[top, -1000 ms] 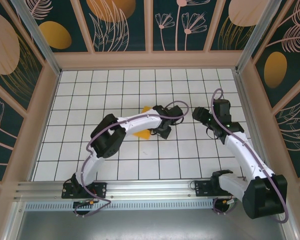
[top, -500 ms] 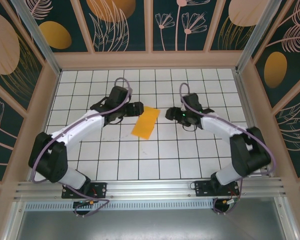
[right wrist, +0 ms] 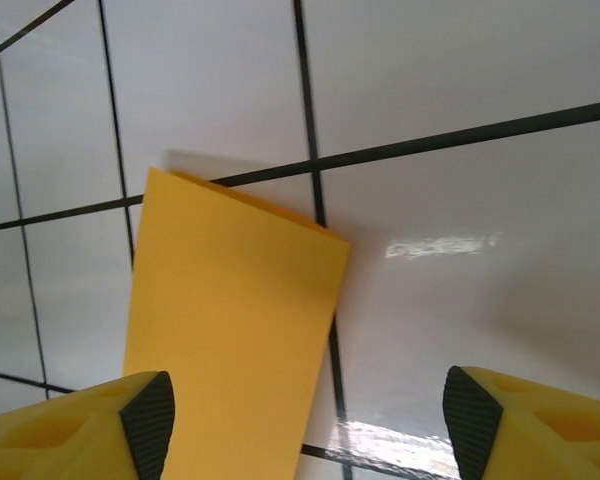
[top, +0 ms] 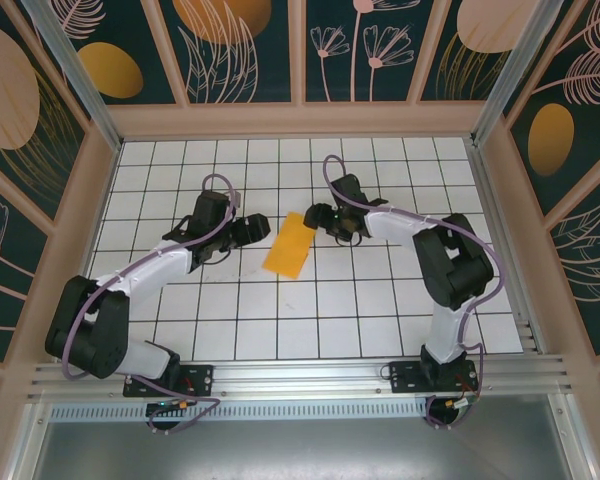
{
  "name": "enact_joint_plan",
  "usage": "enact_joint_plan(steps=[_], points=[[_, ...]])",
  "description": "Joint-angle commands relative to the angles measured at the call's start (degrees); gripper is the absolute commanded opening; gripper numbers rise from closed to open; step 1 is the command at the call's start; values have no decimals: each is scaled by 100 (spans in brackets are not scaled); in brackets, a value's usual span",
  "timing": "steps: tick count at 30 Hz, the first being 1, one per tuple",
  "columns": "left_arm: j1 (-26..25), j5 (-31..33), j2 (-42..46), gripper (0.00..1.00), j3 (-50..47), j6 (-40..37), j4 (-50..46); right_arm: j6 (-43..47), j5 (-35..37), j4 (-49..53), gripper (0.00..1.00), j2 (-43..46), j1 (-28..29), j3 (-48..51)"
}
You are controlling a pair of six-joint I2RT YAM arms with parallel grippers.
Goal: Fold a paper plane with a square sheet of paper (fold left side to right side)
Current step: Move the paper plane to the center of the table.
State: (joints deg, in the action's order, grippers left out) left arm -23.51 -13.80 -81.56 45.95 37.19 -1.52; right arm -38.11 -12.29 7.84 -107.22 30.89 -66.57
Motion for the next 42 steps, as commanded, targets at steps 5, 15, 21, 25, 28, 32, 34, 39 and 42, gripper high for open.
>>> enact_joint_plan(steps=[5, 15, 21, 25, 28, 32, 34, 39, 42], points=[[48, -114, 70, 78, -44, -35, 176, -390, -651, -727, 68, -220, 13, 166], [44, -178, 70, 78, -43, -9, 170, -666, -884, -979, 64, -420, 13, 258], [48, -181, 86, 78, -42, -9, 160, -930, -1134, -1296, 60, -516, 13, 402], [48, -183, 113, 78, -45, -6, 152, -1054, -1257, -1563, 53, -556, 13, 495], [48, -175, 126, 78, -51, -16, 139, -1078, -1311, -1827, 41, -522, 5, 596], [48, -179, 186, 78, -63, -15, 117, -819, -1323, -1939, 17, -341, -13, 663], [48, -192, 239, 78, -85, -31, 101, -543, -1372, -1805, 10, -223, -47, 662], [48, -364, 440, 78, -148, -130, 11, 462, -1949, -1120, 5, 36, -240, 658], [44, -487, 516, 78, -156, -220, -96, 855, -2216, -721, 4, 176, -477, 810]])
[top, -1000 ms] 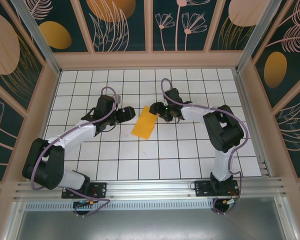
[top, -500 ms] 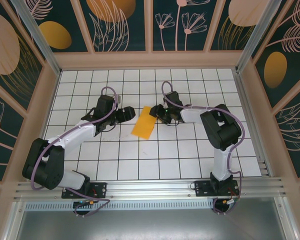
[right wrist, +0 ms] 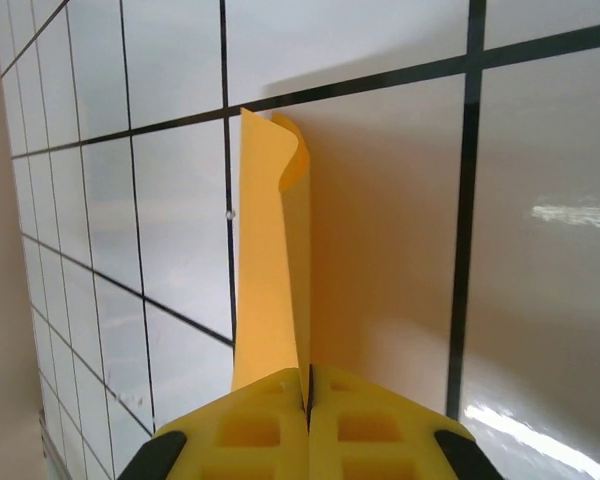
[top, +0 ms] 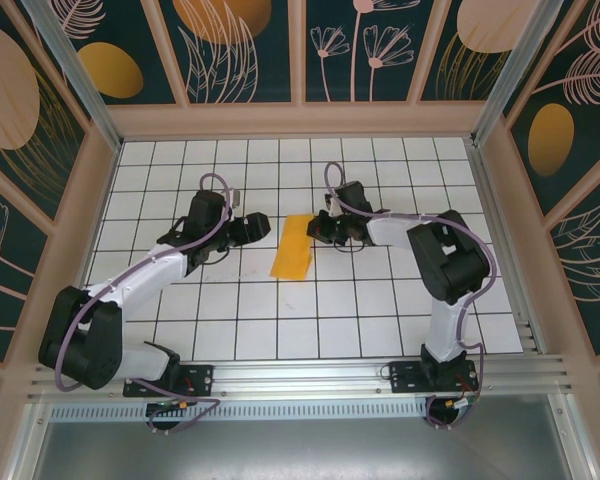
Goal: Fold a paper plane with a square sheet of paper (fold left side to right side)
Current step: Move the paper plane to the center of the table.
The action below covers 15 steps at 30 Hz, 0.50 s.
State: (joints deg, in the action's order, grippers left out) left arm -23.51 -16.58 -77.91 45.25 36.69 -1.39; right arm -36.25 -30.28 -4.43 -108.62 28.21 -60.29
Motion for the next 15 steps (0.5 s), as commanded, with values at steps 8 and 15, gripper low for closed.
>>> enact_joint_plan(steps=[8, 15], points=[[47, -662, 70, 76, -194, -183, -44, 1134, -472, 944, 17, 201, -468, 118], [39, -758, 143, 77, -405, 38, 18, 1404, 816, 1790, 52, 679, -712, -25]])
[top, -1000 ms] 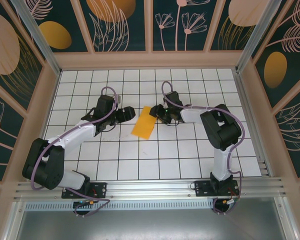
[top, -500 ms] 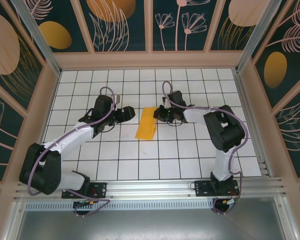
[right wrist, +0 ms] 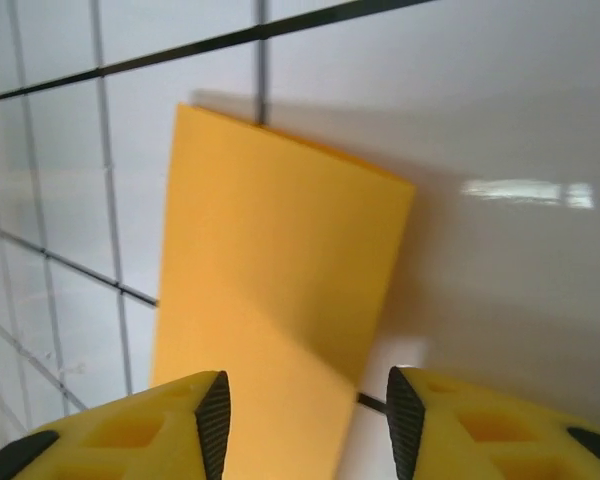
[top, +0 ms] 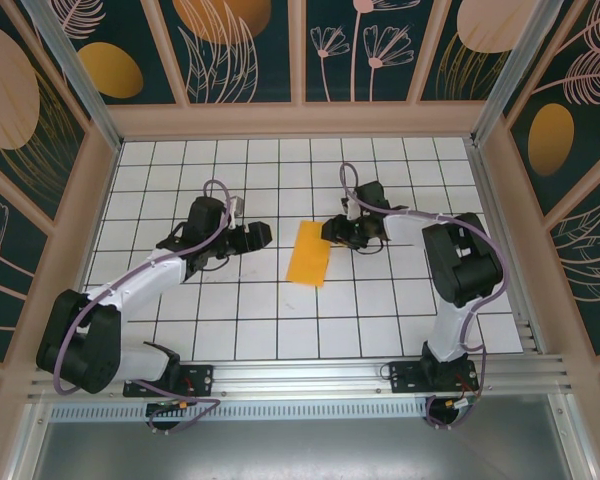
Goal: Fold a paper plane with a square sheet of paper (fold left side to right side)
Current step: Move the paper plane to the center of the table, then third fold the triangle at the center of the table.
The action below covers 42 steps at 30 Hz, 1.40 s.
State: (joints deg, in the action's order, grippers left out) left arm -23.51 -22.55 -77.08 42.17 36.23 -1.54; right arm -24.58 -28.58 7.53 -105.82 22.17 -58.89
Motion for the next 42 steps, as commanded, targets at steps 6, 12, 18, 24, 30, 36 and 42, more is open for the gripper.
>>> enact_joint_plan(steps=[6, 12, 18, 24, 30, 36, 42], points=[[42, -430, -212, 76, -194, 286, 382, 96, 465, 379, 52, 894, 140, -58], [24, -841, -632, 76, -236, 486, 872, -141, 384, 8, 51, 287, 440, -220], [-31, -977, -958, 77, -172, 508, 1010, 39, 722, 65, 51, -177, 459, -489], [-169, -1039, -1316, 77, -19, 526, 1059, 181, 703, 196, 50, -437, 442, -554], [-395, -1101, -1775, 76, 324, 526, 1057, 268, 682, 240, 49, -463, 433, -518], [-520, -913, -2060, 76, 662, 492, 915, 352, 783, 310, 48, -475, 429, -500], [-597, -920, -2382, 76, 867, 420, 789, 375, 705, 289, 48, -470, 420, -500]])
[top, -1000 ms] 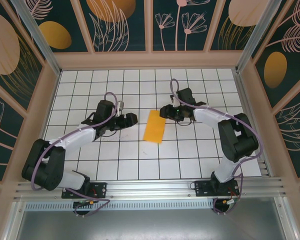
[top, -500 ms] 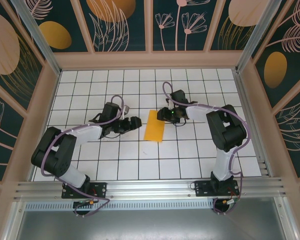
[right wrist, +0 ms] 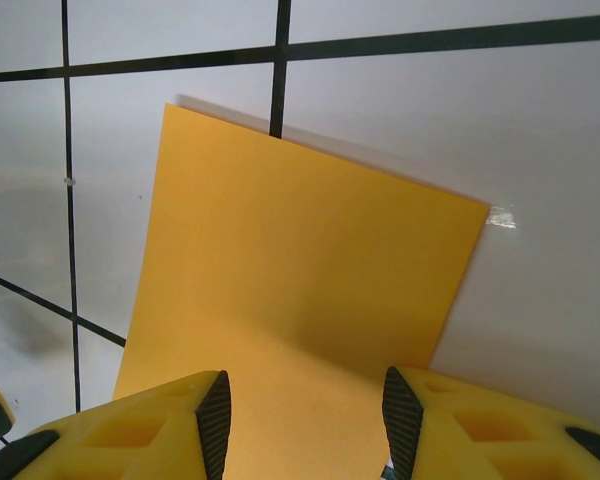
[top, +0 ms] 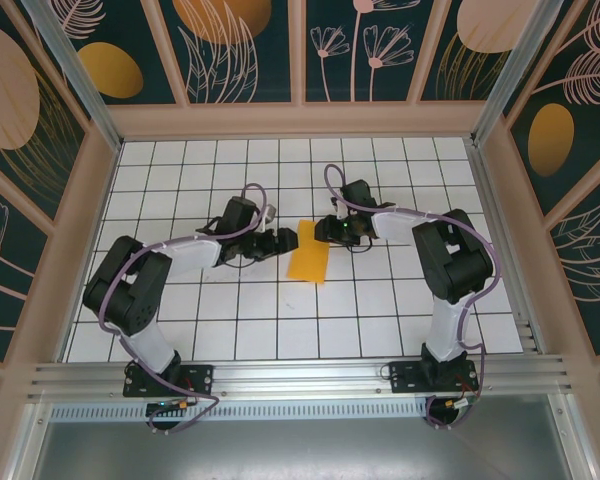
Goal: Fold a paper plane with a square sheet of paper (fold left side to right side)
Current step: Third fold the triangle at the center of the table.
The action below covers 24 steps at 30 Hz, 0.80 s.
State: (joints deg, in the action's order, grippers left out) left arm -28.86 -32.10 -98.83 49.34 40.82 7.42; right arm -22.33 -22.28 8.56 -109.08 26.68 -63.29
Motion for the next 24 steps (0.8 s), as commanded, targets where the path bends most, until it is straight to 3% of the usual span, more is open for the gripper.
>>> enact_joint_plan(steps=[1, 24], points=[[-82, 29, -262, 75, 178, -45, -110, 145, 72, 186, 47, -146, -29, -61], [-348, 151, -934, 65, 786, -253, -575, 88, -81, 79, 47, -166, -18, 0]])
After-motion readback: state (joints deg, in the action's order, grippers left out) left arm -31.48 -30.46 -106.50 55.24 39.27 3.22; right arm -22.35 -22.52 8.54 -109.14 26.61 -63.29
